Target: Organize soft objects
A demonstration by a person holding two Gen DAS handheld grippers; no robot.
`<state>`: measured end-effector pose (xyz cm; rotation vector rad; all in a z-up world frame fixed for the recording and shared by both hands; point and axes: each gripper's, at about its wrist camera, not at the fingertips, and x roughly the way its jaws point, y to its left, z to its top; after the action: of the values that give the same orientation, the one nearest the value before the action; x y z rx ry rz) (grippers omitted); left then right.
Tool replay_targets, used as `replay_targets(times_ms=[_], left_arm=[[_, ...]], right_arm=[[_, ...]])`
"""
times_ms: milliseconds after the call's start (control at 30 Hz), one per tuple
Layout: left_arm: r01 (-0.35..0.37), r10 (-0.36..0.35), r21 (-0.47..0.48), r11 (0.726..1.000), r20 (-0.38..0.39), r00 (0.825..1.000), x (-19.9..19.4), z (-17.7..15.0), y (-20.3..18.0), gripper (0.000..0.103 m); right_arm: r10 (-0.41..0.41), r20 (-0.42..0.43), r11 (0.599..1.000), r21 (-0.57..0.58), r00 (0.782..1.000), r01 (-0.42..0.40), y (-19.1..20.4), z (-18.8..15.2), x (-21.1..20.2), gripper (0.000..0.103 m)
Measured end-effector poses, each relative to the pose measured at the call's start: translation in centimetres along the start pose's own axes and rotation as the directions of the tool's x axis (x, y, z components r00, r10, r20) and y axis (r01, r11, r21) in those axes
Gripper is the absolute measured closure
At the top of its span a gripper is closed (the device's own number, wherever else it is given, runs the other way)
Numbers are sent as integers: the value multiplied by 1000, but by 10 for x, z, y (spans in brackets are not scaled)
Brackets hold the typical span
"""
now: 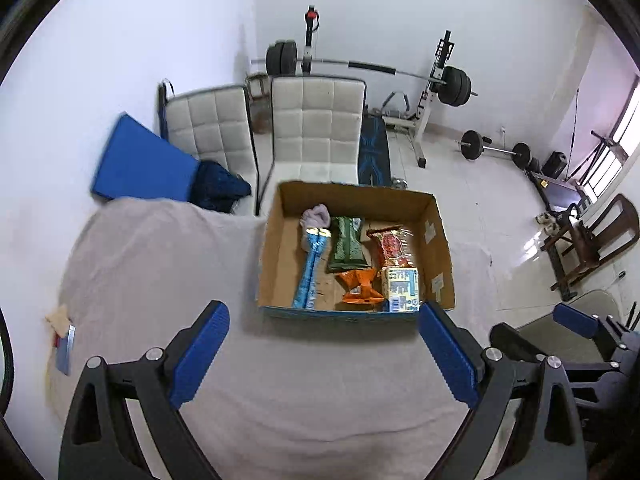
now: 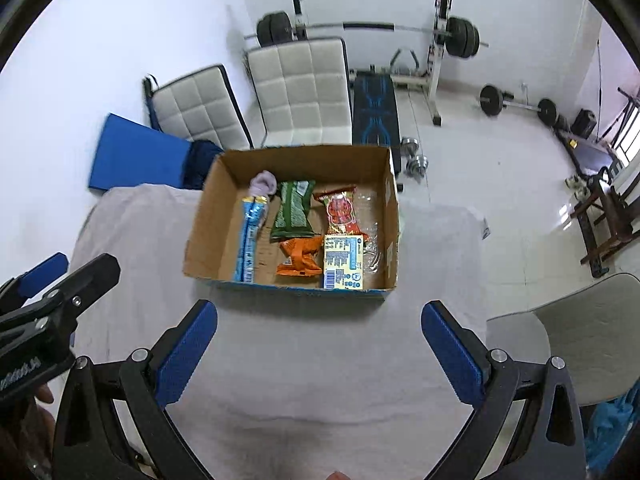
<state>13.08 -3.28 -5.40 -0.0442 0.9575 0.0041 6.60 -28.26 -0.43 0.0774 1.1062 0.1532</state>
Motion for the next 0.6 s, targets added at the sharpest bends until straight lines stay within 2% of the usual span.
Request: replay_targets(times_ms=[67, 133, 367, 600], left_arm=[[-16, 15, 16, 1000, 16, 1000, -16, -5, -1, 6], [5, -5, 9, 1000, 18, 1000, -29, -9, 1, 6], [14, -14, -25, 1000, 11, 1000, -52, -21, 8, 6], [-10, 11, -17, 1000, 53, 999, -69, -27, 3, 6]], right_arm=[[10, 16, 1000, -3, 1000, -10, 0, -10, -19, 0], [8, 30, 1000, -7, 1000, -7, 0, -18, -37, 0], [35, 76, 999, -2, 996, -35, 0, -40, -100, 0], [22, 128, 1000, -14, 992, -21, 3, -44, -132, 0]])
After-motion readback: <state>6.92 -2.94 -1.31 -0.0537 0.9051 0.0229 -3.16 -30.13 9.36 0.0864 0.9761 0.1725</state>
